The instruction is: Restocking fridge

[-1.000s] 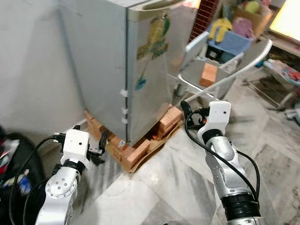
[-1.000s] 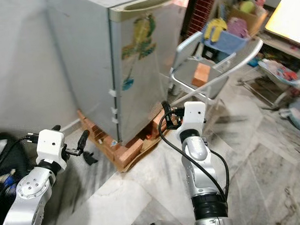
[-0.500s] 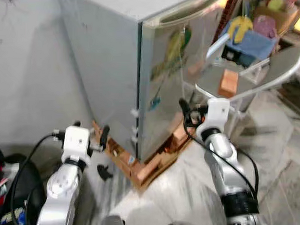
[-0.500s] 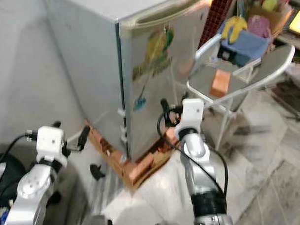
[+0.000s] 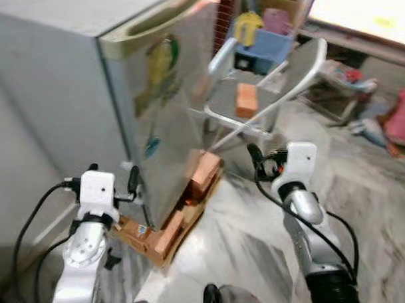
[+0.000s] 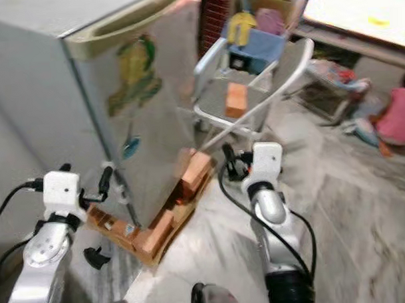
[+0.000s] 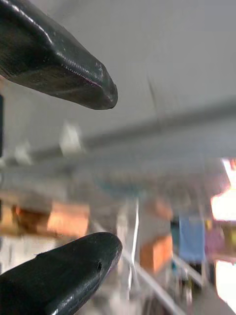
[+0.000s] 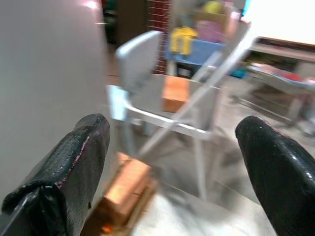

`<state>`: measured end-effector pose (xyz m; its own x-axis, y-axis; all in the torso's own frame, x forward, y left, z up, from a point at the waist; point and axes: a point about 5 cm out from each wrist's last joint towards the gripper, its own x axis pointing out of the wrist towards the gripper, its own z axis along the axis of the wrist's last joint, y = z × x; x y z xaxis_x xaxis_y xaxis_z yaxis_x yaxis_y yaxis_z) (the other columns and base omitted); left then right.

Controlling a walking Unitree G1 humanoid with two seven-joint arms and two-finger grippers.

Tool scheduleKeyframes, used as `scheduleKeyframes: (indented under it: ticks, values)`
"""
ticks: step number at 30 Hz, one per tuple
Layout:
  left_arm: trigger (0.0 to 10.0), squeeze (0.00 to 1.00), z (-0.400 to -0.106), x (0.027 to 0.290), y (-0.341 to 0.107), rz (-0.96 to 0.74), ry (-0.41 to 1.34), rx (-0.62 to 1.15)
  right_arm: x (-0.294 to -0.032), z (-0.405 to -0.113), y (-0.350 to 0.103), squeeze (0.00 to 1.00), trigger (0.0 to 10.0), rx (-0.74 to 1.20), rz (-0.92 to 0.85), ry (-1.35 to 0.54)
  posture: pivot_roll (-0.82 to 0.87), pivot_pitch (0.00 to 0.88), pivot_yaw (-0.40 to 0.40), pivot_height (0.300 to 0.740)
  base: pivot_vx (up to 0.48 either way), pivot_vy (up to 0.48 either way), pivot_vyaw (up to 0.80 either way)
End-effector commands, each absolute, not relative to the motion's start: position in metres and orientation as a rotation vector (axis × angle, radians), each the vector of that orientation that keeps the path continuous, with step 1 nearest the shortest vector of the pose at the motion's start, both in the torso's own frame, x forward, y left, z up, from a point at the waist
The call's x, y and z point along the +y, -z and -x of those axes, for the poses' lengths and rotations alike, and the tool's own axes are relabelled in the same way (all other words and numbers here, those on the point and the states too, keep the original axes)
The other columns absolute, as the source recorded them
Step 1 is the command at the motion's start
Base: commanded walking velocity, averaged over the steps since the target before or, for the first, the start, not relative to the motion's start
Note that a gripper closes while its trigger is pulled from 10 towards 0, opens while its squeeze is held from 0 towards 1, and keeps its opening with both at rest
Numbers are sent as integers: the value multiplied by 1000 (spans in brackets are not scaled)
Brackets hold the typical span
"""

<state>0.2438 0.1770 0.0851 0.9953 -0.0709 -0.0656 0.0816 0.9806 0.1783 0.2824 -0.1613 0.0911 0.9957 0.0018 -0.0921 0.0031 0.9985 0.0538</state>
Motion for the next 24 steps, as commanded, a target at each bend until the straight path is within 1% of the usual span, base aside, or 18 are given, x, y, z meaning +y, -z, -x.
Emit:
scheduleKeyframes:
  ticks: [1,2,7,9,11,16,18,21,24]
  values:
    - [10000,0,-244,178,-84,-192,77,67,-160,-283,-101,0,10000,64,-41,-11,140,0,-74,740,0,0,-400]
    - [10000,0,-244,178,-84,-192,77,67,-160,-283,-101,0,10000,64,-41,-11,140,0,-74,740,0,0,-400]
    - [10000,0,-244,179,-85,-196,72,67,-173,-262,-99,0,10000,116,-41,-23,137,0,-78,740,0,0,0]
    - [10000,0,-244,180,-84,-195,70,69,-175,-258,-98,0,10000,124,-42,-22,134,0,-79,740,0,0,0]
    - [10000,0,-243,178,-83,-188,75,75,-175,-255,-96,0,10000,140,-51,-14,131,0,-78,740,0,401,0]
    - [10000,0,-243,174,-83,-187,97,72,-170,-258,-97,0,10000,141,-70,-14,130,0,-73,740,0,480,0]
    - [10000,0,-243,174,-83,-187,99,71,-168,-258,-98,0,10000,144,-69,-19,130,0,-73,740,0,480,-431]
    - [10000,0,-243,175,-83,-194,99,71,-167,-257,-98,0,10000,151,-72,-24,129,0,-72,740,0,480,-800]
    - [10000,0,-243,176,-83,-201,89,72,-168,-256,-98,0,10000,157,-72,-26,132,0,-78,740,0,187,-800]
